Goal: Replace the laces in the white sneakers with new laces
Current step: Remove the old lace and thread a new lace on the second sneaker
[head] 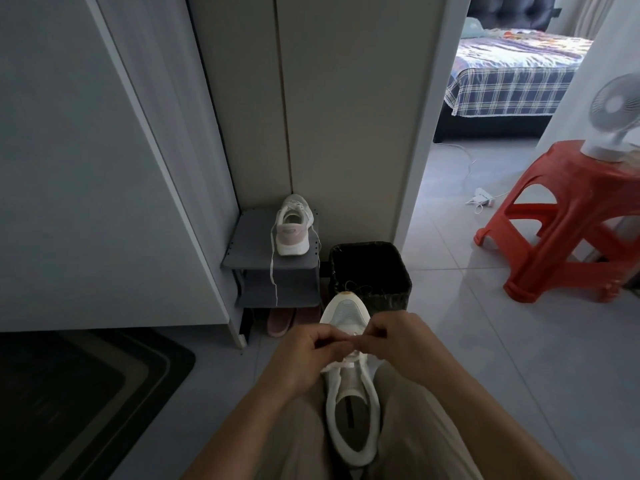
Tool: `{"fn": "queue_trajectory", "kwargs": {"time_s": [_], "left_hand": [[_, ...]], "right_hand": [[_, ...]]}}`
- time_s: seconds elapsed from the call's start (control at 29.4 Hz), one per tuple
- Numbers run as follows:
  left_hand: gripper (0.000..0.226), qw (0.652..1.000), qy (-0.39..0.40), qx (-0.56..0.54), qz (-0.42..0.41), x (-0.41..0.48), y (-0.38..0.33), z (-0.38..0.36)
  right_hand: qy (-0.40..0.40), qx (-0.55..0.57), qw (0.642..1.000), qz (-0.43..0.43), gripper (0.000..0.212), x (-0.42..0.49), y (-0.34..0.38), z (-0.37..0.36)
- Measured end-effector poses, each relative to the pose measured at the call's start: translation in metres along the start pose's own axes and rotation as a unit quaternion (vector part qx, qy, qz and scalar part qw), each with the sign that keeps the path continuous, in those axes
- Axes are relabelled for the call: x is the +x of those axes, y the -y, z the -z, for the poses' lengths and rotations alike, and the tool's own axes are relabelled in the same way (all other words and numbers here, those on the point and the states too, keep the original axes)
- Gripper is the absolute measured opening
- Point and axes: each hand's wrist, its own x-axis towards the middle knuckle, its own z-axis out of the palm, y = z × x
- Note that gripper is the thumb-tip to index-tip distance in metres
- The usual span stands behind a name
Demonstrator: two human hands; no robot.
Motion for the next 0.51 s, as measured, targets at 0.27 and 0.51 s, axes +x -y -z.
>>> {"fn": "queue_trajectory", "kwargs": {"time_s": [0.27, 0.51], "left_hand": [[0.009, 0.993, -0.091, -0.016, 0.079, 0.002, 0.034, -0.011], [0.012, 0.985, -0.13, 0.088, 0.076, 0.004, 0.058, -0.039]], "right_hand": [[0.033, 0.025, 0.992, -0.121, 0.021, -0.002, -0.029, -0.036], [0.02, -0.107, 0.988, -0.113, 0.011, -0.001, -0.036, -0.053]]}}
